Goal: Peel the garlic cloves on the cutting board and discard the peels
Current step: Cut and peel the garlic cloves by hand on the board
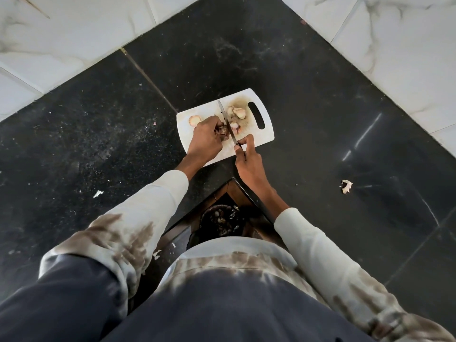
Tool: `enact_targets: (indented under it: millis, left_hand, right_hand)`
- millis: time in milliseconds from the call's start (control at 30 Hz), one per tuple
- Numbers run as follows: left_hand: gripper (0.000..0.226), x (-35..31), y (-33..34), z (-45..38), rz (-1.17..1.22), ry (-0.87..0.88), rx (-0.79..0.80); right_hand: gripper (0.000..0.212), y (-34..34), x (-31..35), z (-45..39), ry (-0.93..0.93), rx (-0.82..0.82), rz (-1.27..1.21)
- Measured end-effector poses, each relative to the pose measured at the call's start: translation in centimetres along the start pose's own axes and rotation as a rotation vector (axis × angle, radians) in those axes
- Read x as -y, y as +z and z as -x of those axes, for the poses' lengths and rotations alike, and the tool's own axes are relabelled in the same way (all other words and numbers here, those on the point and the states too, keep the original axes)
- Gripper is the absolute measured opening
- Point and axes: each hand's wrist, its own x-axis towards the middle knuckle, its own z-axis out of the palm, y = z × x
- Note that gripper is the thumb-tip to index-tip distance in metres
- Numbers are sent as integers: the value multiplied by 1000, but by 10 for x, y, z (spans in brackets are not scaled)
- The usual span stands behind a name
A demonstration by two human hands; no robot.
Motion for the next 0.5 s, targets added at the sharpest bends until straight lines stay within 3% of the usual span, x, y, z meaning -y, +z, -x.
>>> enact_targets:
  millis: [367, 500]
  left_hand:
    - [25, 6, 1, 0, -2, 11, 14]
    - [26, 4, 0, 1, -10, 26, 7]
  right_hand:
    - [14, 2, 7, -5, 24, 9, -51]
    - [28, 8, 12, -14, 22, -33, -19]
